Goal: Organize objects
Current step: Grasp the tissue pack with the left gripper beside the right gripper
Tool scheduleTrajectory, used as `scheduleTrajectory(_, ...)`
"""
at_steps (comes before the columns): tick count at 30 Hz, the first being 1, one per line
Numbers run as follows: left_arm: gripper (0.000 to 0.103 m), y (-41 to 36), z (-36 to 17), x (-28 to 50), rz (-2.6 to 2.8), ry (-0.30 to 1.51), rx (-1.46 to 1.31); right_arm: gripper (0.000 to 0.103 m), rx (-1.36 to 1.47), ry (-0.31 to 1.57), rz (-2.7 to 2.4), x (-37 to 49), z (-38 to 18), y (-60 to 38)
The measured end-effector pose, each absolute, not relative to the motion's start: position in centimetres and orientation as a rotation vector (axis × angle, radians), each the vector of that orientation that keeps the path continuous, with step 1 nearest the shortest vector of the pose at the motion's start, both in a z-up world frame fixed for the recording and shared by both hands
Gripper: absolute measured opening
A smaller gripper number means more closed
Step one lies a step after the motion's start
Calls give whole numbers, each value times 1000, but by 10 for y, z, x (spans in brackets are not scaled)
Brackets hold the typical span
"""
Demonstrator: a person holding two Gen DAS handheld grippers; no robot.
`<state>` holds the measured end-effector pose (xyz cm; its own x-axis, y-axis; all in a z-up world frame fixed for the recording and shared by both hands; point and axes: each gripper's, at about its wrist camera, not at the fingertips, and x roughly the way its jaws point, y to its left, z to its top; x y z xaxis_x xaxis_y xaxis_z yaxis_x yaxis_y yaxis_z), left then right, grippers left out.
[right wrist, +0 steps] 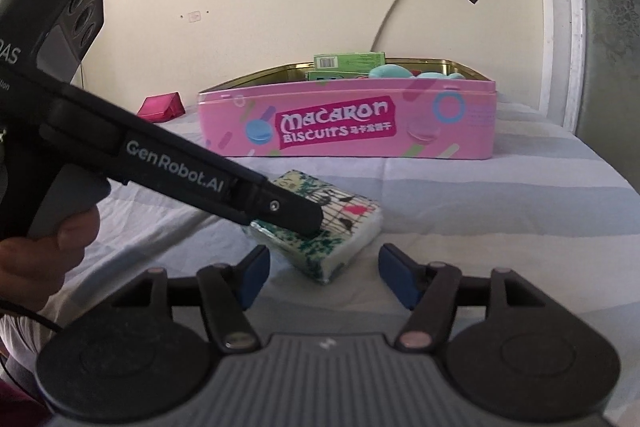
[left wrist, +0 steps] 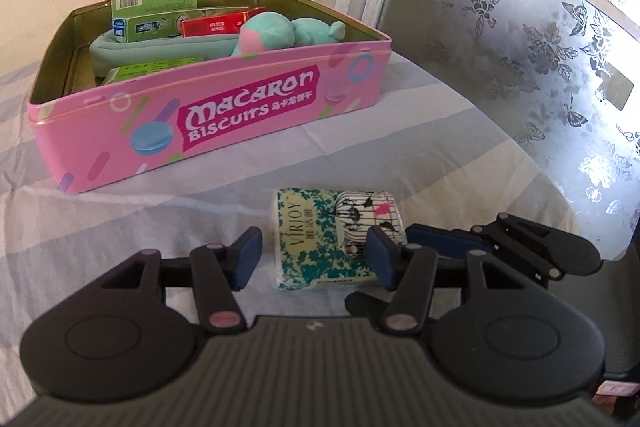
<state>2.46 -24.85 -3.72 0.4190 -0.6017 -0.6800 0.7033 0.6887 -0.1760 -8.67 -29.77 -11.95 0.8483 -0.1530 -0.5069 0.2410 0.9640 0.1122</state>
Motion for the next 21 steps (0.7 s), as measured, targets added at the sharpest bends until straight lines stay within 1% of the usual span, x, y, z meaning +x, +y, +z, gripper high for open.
scheduleTrajectory(3, 63, -244, -38, 28, -824, 804, 124, 65, 185, 514, -209, -84, -121, -299)
scheduleTrajectory(12, 62, -240, -40, 32, -837, 813, 104, 65, 194, 509, -205, -80, -122, -296)
scheduleTrajectory(14, 62, -240, -41, 33, -839, 817, 99, 67, 180, 511, -208, -79, -122, -293)
scheduleTrajectory(16, 61, -240, -41, 33, -842, 819, 95, 69, 152, 515, -210, -78, -123, -289)
scheduleTrajectory(19, 57, -242, -41, 33, -855, 821, 90, 68, 128, 515, -216, -76, -124, -287)
scheduleTrajectory(21, 52, -243, -42, 32, -864, 819, 88, 64, 130, 510, -222, -76, -124, -286)
